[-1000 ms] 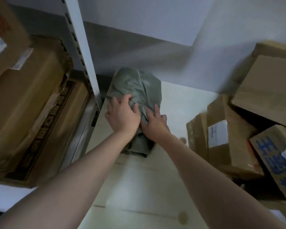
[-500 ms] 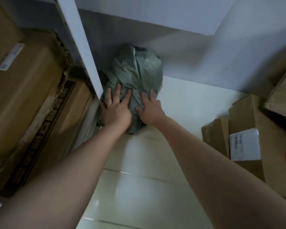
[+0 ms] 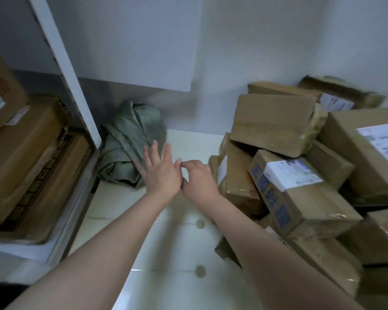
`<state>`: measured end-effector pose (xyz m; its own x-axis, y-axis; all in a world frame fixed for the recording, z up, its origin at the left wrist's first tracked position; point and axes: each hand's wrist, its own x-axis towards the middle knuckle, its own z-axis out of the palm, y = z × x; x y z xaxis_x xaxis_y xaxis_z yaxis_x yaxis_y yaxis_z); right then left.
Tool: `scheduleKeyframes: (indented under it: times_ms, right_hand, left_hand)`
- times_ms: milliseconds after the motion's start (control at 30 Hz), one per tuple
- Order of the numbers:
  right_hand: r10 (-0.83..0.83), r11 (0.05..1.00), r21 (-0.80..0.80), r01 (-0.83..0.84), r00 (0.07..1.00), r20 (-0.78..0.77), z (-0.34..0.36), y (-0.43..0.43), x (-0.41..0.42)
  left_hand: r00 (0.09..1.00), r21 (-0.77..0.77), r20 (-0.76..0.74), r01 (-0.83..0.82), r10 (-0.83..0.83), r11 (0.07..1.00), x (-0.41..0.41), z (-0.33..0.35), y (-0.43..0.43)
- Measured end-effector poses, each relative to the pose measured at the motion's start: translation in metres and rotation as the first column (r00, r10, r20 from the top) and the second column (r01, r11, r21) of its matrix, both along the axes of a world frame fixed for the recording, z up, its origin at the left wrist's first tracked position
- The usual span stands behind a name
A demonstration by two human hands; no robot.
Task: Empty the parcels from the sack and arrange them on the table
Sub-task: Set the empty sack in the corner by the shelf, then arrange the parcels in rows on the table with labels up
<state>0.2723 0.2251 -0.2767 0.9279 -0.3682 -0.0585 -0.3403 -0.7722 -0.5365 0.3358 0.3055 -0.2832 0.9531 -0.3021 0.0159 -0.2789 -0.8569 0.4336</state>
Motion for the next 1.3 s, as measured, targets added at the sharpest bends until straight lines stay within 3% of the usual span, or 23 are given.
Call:
scheduleKeyframes:
  times_ms: [100, 167, 300, 367, 433, 500, 567, 633, 733, 900, 1067, 1200, 1300]
  right_hand:
    - [-0.035, 0.997, -0.064, 0.039, 0.997, 0.061, 0.04, -0.016, -0.041]
    - [-0.064, 0.99, -0.112, 0.087, 0.98, 0.19, 0.072, -0.027, -0.07]
    - [-0.219, 0.938, -0.136, 0.318, 0.85, 0.479, 0.125, -0.067, -0.13]
    - [-0.3, 0.871, -0.182, 0.457, 0.786, 0.541, 0.141, -0.102, -0.157]
    - [-0.434, 0.784, -0.237, 0.573, 0.78, 0.452, 0.148, -0.143, -0.179]
    - [-0.583, 0.707, -0.303, 0.639, 0.769, 0.26, 0.147, -0.178, -0.202]
    - [-0.647, 0.664, -0.405, 0.629, 0.755, 0.111, 0.137, -0.202, -0.218]
    - [-0.674, 0.645, -0.426, 0.635, 0.735, 0.075, 0.13, -0.221, -0.232]
    - [-0.711, 0.63, -0.369, 0.683, 0.699, 0.081, 0.138, -0.245, -0.245]
    - [-0.73, 0.676, -0.201, 0.709, 0.682, -0.05, 0.153, -0.26, -0.247]
    - [-0.643, 0.765, -0.117, 0.633, 0.759, -0.098, 0.14, -0.234, -0.244]
    - [-0.549, 0.812, 0.202, 0.547, 0.834, -0.051, 0.123, -0.214, -0.242]
    - [-0.501, 0.813, 0.328, 0.482, 0.865, -0.031, 0.108, -0.197, -0.24]
  left_hand:
    - [0.998, -0.087, -0.059, -0.024, 0.019, 0.996, -0.036, 0.028, -0.024]
    - [0.997, -0.184, -0.071, -0.019, 0.006, 0.983, -0.058, 0.047, -0.042]
    - [0.996, -0.322, -0.029, 0.068, -0.082, 0.944, -0.111, 0.082, -0.086]
    - [0.99, -0.324, -0.006, 0.129, -0.139, 0.937, -0.139, 0.1, -0.11]
    - [0.974, -0.243, 0.018, 0.223, -0.226, 0.944, -0.167, 0.116, -0.131]
    - [0.946, -0.15, -0.007, 0.32, -0.325, 0.935, -0.196, 0.127, -0.148]
    - [0.913, -0.063, -0.064, 0.4, -0.404, 0.914, -0.217, 0.127, -0.156]
    - [0.892, 0.053, -0.112, 0.445, -0.437, 0.894, -0.23, 0.122, -0.159]
    - [0.91, 0.151, -0.181, 0.399, -0.372, 0.904, -0.232, 0.116, -0.153]
    - [0.958, 0.25, -0.185, 0.261, -0.219, 0.932, -0.228, 0.126, -0.153]
    - [0.97, 0.184, -0.24, 0.079, -0.033, 0.98, -0.232, 0.119, -0.143]
    - [0.959, 0.13, -0.28, -0.008, 0.045, 0.991, -0.213, 0.112, -0.111]
    - [0.952, 0.071, -0.297, -0.059, 0.077, 0.996, -0.199, 0.1, -0.082]
